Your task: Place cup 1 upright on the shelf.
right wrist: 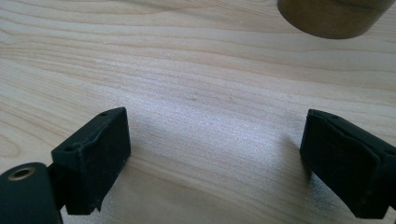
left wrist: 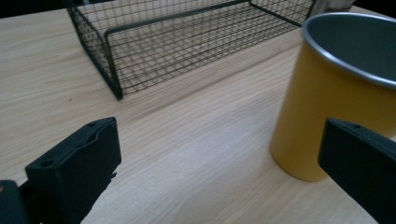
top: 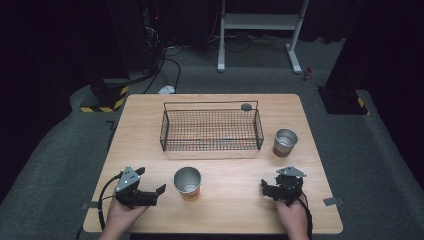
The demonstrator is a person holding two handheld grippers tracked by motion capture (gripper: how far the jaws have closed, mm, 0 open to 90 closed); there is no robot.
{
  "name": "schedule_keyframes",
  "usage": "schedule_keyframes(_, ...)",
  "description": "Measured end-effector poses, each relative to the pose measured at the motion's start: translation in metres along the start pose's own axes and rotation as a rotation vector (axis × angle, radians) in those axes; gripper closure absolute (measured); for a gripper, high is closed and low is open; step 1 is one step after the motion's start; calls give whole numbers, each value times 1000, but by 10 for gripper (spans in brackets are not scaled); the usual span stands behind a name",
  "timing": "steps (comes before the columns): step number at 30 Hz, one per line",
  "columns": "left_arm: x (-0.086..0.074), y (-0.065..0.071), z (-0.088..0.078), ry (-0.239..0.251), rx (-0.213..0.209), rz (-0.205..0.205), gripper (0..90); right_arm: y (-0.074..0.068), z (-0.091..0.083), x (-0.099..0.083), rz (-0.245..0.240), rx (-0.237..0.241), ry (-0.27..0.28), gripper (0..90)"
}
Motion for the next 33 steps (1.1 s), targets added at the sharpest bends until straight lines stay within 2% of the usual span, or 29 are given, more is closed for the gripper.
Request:
schedule_keyframes(4, -1, 6, -2, 11, -20, 14, 0, 0, 0, 0, 0, 0, 0, 84)
schedule_keyframes(6, -2, 12, -4, 31, -44, 10, 0, 0, 0, 0, -3, 0, 1, 84)
schedule_keyframes(14, -3, 26, -2, 36, -82, 37, 0, 0, 0, 0, 0, 0, 0, 84)
schedule_keyframes(21, -3, 34, 2, 33, -98, 63, 0, 0, 0, 0, -2, 0, 0, 84)
schedule_keyframes(33, -1, 48, 16, 26, -125, 79, 0, 0, 0, 0, 1, 0, 0, 84)
Point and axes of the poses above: each handheld gripper's, and its own axes: z roughly forward along the jaws, x roughly out of its top, y roughly to its right, the point moved 1 cm from there along z, roughly forward along the jaws, and after that the axes turned 4 degrees about -z, right-handed, at the moved point
